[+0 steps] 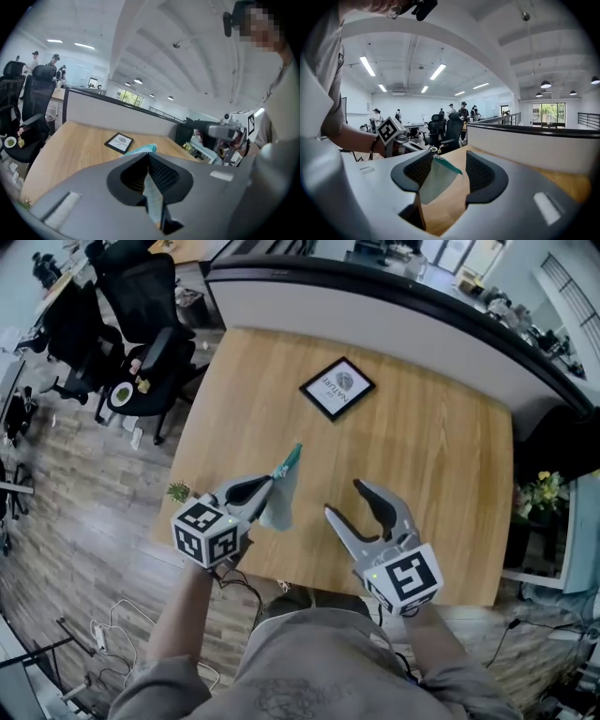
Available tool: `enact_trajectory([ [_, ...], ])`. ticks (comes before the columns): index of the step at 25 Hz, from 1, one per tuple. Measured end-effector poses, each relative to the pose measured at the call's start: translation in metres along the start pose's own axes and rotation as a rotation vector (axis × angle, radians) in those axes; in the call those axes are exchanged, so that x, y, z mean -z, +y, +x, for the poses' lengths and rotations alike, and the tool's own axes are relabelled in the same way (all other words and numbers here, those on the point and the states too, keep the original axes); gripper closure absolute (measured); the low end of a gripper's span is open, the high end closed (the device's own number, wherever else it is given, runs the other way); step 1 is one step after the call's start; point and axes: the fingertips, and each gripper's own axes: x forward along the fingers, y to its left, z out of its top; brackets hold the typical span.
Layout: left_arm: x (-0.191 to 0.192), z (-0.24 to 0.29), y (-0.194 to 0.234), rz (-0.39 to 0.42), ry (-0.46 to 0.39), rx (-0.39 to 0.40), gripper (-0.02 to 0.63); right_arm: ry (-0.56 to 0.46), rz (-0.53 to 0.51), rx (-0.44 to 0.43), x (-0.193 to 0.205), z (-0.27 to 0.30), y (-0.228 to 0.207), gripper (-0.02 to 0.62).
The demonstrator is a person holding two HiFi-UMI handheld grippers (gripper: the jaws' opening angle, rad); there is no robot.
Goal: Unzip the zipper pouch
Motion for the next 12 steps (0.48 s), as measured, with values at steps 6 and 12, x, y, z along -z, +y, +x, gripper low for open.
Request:
enact_trajectory([
  [6, -0.045, -0.061, -0.041, 0.014, -0.140, -0.029, 0.601, -0.066, -0.049, -0.078, -0.044, -0.017, 0.031, 0.356],
  [12, -0.069, -0.109, -0.066, 0.048, -0.239, -0.076, 0.601, -0.099, -0.091, -0.196, -0.064, -0.024, 0.062, 0.359],
])
